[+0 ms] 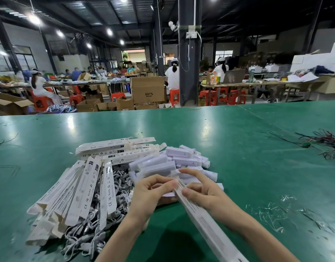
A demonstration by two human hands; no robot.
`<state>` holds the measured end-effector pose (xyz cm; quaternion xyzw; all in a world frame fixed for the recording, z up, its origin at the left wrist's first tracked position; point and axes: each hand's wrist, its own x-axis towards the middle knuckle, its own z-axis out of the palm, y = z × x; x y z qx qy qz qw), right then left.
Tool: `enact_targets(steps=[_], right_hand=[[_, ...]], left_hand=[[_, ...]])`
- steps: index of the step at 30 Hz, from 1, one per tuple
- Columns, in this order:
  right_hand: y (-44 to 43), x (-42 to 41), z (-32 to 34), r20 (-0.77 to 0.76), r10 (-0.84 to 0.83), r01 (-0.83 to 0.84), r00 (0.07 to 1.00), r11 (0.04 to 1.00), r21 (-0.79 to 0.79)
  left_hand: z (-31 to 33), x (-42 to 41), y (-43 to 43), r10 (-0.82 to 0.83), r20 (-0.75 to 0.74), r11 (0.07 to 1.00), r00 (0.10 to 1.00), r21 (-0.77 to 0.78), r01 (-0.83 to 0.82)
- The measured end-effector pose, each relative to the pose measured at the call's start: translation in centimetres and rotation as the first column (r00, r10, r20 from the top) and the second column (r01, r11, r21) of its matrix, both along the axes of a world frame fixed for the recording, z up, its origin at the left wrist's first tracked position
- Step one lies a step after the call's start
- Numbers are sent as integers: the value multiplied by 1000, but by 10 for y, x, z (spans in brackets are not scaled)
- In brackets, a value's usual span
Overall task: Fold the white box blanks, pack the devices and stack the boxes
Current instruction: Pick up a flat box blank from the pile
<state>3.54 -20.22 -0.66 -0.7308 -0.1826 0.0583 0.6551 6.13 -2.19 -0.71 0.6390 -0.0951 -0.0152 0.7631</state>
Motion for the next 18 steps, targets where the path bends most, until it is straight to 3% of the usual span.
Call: enact_targets(steps=[3, 5, 8, 10, 12, 15, 17, 18], right_hand=[[-11, 7, 5, -227, 133, -53, 965, 944, 327], [-20, 9, 7, -219, 179, -55, 959, 877, 477], [-20, 6, 6, -12, 173, -156, 985, 916, 369], [-11, 2, 4, 95, 47, -69, 994, 968, 242], [0, -2, 3, 147, -132, 94, 980, 966, 240], [6, -5, 4, 179, -299, 237, 937, 924, 301], [6, -6, 4, 237, -373, 316, 897, 916, 246], [4, -5, 3, 298, -406, 365, 864, 912, 185]], left_hand=[[-1, 9, 6, 49, -234, 969, 971, -225, -103], [-3, 16, 16, 56, -367, 913, 929, -357, -196], [-10, 22, 23, 14, -425, 885, 905, -416, -209], [-14, 20, 15, -19, -445, 906, 895, -386, -173], [-18, 16, 4, 18, -444, 962, 896, -237, -136], [-20, 7, -5, 135, -240, 977, 961, 192, -89], [-19, 2, -6, 179, 113, 864, 977, 458, -211], [-17, -2, -8, 170, 281, 828, 945, 479, -292]])
